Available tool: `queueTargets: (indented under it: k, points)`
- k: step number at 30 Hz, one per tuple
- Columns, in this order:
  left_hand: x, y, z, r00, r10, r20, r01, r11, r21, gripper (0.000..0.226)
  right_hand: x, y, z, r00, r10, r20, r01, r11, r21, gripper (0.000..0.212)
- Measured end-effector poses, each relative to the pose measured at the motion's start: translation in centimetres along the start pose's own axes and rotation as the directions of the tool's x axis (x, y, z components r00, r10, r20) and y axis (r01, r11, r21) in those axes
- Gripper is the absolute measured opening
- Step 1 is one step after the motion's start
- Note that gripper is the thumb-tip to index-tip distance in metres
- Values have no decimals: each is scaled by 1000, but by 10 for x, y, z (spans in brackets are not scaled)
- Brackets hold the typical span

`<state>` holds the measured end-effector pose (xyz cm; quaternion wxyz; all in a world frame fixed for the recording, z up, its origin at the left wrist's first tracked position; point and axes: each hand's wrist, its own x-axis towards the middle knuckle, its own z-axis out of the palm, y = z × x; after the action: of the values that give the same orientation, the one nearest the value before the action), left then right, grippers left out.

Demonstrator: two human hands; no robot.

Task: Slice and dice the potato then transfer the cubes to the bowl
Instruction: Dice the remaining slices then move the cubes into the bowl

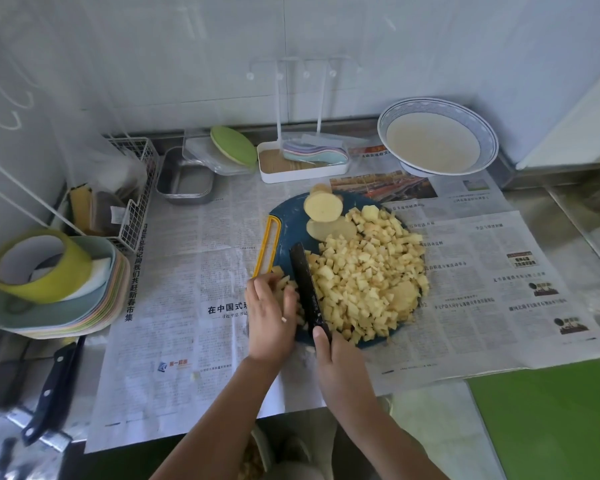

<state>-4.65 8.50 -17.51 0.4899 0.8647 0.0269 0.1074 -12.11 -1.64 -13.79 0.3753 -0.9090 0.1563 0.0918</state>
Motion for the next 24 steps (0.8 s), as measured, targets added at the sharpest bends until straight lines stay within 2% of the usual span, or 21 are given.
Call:
queueTargets:
  k: [3, 6, 9, 11, 15, 17, 20, 24]
  points:
    - [14, 1, -10, 1000, 6, -5, -6, 1000, 23, 28, 1, -3, 1, 1000, -23, 11, 24, 992, -127, 36]
    - [41, -1, -17, 993, -16, 120, -10, 977, 212, 24, 3, -12, 0, 998, -60, 33, 67, 958, -278, 40]
    - [52, 1, -19, 980, -51, 195, -4, 962, 272, 22, 7, -20, 0, 994, -86, 61, 100, 948, -301, 40]
    - [47, 3, -17, 980, -41, 195, -22, 951, 308, 21, 13, -23, -3, 993, -101, 62, 113, 967, -230, 39]
    - [37, 3, -17, 987, -16, 162, -25, 968, 251, 18, 23, -14, -14, 992, -38, 121, 18, 988, 156, 41]
    - [35, 1, -22, 985, 2, 171, -35, 981, 191, 17, 19, -10, -20, 996, -35, 78, 12, 961, 276, 42]
    - [31, -3, -29, 984, 44, 172, -66, 990, 126, 21, 7, -6, -23, 995, -96, 22, 89, 976, 198, 42]
    - [24, -3, -30, 992, 47, 113, -60, 992, 110, 17, -9, -10, -19, 984, -170, 44, 167, 983, 70, 38]
